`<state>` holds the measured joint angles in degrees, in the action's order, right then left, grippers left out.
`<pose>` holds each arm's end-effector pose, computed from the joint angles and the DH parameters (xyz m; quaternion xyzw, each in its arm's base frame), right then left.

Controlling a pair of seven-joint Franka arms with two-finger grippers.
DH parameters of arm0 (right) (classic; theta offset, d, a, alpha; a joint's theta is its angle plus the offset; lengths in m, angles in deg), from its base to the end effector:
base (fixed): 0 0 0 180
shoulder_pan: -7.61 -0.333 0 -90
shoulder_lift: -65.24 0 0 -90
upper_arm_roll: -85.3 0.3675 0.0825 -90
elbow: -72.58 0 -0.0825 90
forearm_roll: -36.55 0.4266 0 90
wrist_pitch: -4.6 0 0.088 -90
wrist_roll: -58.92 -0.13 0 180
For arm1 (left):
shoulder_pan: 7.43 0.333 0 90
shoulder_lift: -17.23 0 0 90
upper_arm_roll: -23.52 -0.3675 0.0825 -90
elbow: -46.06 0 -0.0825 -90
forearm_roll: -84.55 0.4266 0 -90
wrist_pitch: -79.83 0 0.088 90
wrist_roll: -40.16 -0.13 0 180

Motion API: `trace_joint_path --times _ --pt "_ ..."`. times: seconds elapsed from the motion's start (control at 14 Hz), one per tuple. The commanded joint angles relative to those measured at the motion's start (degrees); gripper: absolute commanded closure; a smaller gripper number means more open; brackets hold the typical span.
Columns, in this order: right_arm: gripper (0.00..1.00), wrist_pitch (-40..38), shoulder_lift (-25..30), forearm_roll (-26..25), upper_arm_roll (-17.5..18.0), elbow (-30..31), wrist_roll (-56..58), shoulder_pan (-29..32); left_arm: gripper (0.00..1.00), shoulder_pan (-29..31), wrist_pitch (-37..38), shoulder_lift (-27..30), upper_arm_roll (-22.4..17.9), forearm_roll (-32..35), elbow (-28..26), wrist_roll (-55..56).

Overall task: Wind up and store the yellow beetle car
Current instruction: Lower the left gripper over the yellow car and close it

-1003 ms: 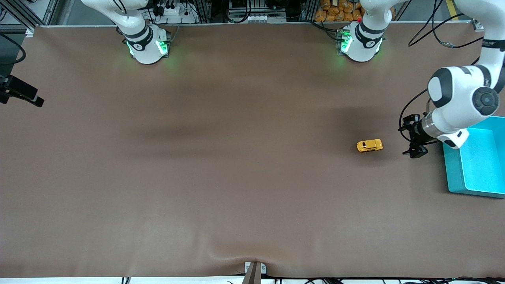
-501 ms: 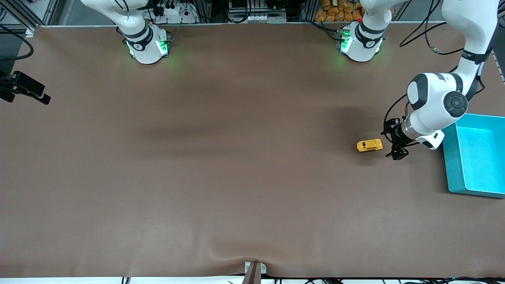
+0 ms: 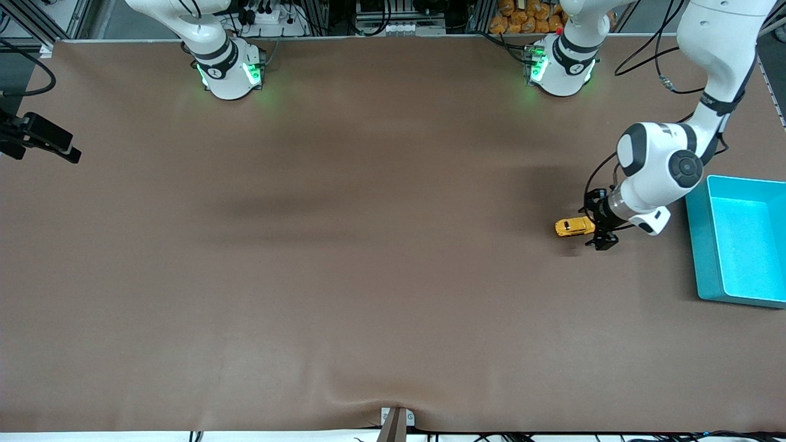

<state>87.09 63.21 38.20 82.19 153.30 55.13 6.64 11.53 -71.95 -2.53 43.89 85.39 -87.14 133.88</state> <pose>0.5954 -0.0175 0.7027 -0.9987 0.0499 0.0024 0.0133 0.5575 -0.0202 0.1889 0.6893 0.7223 -0.0405 0.0379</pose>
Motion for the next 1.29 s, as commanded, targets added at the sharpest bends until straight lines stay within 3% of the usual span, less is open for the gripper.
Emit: trace_joint_path --times 0.0,0.21,0.29,0.36,0.43,0.5,0.57,0.79,0.93,1.22 --pt "0.0 0.2 1.1 -0.4 -0.2 1.2 0.0 -0.2 0.0 -1.1 -2.4 -1.2 0.1 -0.1 -0.5 0.6" --pt "0.0 0.3 1.0 -0.4 -0.2 1.2 0.0 -0.3 0.0 -1.1 -3.2 -2.2 0.0 0.0 -0.5 0.6" --pt "0.0 0.3 1.0 -0.4 -0.2 1.2 0.0 -0.3 0.17 -1.1 -3.2 -2.2 -0.1 0.1 -0.5 1.0" --pt "0.0 0.3 0.9 -0.3 -0.2 1.2 0.0 -0.1 0.48 -1.0 -3.2 -2.3 -0.1 0.1 -0.5 1.2" --pt "0.0 0.5 0.8 -0.2 -0.3 1.2 0.1 -0.1 0.72 -0.9 -3.2 -2.3 -0.2 0.1 -0.5 1.2" --pt "0.0 0.5 0.6 -0.2 -0.3 1.2 0.0 0.0 0.91 -0.8 -3.2 -2.3 -0.2 0.1 -0.6 1.2" --pt "0.0 0.5 0.6 -0.2 -0.3 1.2 0.0 -0.1 1.0 -0.4 -3.2 -2.3 -0.3 0.1 -0.7 1.2" --pt "0.0 0.5 0.4 -0.2 -0.3 1.3 0.0 -0.1 1.0 -0.9 -2.8 -1.6 -0.4 0.9 -0.4 1.0" --pt "0.0 0.5 0.4 -0.2 -0.3 1.3 0.1 0.3 1.0 -0.9 -0.6 0.4 -0.5 5.5 0.2 0.9" --pt "0.0 0.7 0.4 -0.2 -0.3 1.3 0.1 0.2 1.0 -0.1 14.3 1.7 -0.3 11.2 11.3 -0.1"
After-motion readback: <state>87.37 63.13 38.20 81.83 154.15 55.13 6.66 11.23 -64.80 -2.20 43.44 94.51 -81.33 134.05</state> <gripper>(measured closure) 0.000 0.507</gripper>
